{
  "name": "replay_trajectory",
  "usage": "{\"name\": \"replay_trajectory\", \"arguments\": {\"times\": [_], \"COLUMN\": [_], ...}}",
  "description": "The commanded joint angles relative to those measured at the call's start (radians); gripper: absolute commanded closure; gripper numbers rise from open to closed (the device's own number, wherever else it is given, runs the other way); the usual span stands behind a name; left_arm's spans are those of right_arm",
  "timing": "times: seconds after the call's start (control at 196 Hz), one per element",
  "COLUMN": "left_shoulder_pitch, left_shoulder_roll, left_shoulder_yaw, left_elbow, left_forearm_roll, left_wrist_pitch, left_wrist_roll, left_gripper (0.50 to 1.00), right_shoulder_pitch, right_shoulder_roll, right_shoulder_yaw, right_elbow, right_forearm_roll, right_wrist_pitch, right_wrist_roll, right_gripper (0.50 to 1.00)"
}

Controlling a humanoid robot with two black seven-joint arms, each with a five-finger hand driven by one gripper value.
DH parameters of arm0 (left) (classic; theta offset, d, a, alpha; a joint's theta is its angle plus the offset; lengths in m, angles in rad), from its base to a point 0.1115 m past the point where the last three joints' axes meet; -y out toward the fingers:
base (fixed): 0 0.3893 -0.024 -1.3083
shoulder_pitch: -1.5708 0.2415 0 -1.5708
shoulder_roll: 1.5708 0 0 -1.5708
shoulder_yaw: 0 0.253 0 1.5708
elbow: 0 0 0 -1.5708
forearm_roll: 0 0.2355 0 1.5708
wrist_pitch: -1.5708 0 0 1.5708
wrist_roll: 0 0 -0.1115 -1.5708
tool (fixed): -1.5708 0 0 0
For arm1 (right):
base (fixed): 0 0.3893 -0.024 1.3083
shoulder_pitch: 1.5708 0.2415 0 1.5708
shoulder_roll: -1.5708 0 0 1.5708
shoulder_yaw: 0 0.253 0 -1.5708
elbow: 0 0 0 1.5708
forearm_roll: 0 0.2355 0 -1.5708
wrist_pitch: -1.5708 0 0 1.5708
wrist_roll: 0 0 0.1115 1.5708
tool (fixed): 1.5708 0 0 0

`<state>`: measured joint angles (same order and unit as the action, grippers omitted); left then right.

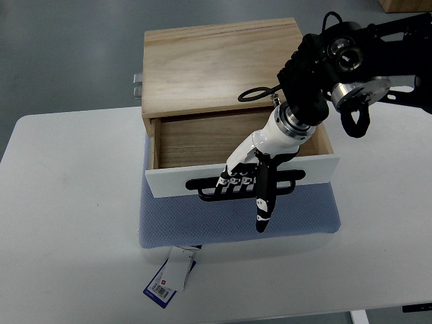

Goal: Open wood drawer with right hand

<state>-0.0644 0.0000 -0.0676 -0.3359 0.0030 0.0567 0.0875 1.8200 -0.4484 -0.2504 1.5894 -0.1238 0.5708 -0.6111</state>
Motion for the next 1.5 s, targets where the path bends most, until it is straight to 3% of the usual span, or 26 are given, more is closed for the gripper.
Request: {"name": "replay_trajectory", "arguments": {"times": [0.0,0.756,0.853,0.858,1.006,1.185,1.266,1.44,1.496], "left_shoulder_pitch": [0.000,0.000,0.000,0.000,0.000,0.000,0.000,0.000,0.000], "left_shoulder_roll": [0.000,0.000,0.000,0.000,0.000,0.000,0.000,0.000,0.000], "left_shoulder_yaw": [0.000,0.000,0.002,0.002,0.002,0.002,0.002,0.002,0.002], "left_elbow": [0.000,-0.003,-0.003,-0.003,-0.003,-0.005,-0.006,-0.006,-0.008], "left_forearm_roll": [0.000,0.002,0.002,0.002,0.002,0.002,0.002,0.002,0.003], "left_wrist_pitch": [0.000,0.000,0.000,0.000,0.000,0.000,0.000,0.000,0.000], "left_wrist_roll": [0.000,0.000,0.000,0.000,0.000,0.000,0.000,0.000,0.000], "left_gripper": [0.500,0.500,0.500,0.500,0.500,0.500,0.500,0.500,0.500], "right_shoulder_pitch": [0.015,0.074,0.076,0.073,0.016,-0.157,-0.295,-0.674,-0.720], "right_shoulder_roll": [-0.007,-0.128,-0.136,-0.150,-0.184,-0.185,-0.182,-0.125,-0.107], "right_shoulder_yaw": [0.000,0.106,0.149,0.217,0.424,0.701,0.853,1.180,1.217], "right_elbow": [0.014,-0.002,-0.037,-0.101,-0.336,-0.666,-0.781,-0.849,-0.850], "right_forearm_roll": [0.015,-0.003,-0.003,-0.002,-0.003,-0.002,0.010,0.015,0.015], "right_wrist_pitch": [0.009,0.003,-0.003,-0.012,-0.063,-0.151,-0.192,-0.285,-0.293], "right_wrist_roll": [0.000,0.000,0.000,0.000,0.001,0.123,0.238,0.516,0.544], "right_gripper": [0.562,0.562,0.560,0.560,0.560,0.558,0.560,0.558,0.558]}}
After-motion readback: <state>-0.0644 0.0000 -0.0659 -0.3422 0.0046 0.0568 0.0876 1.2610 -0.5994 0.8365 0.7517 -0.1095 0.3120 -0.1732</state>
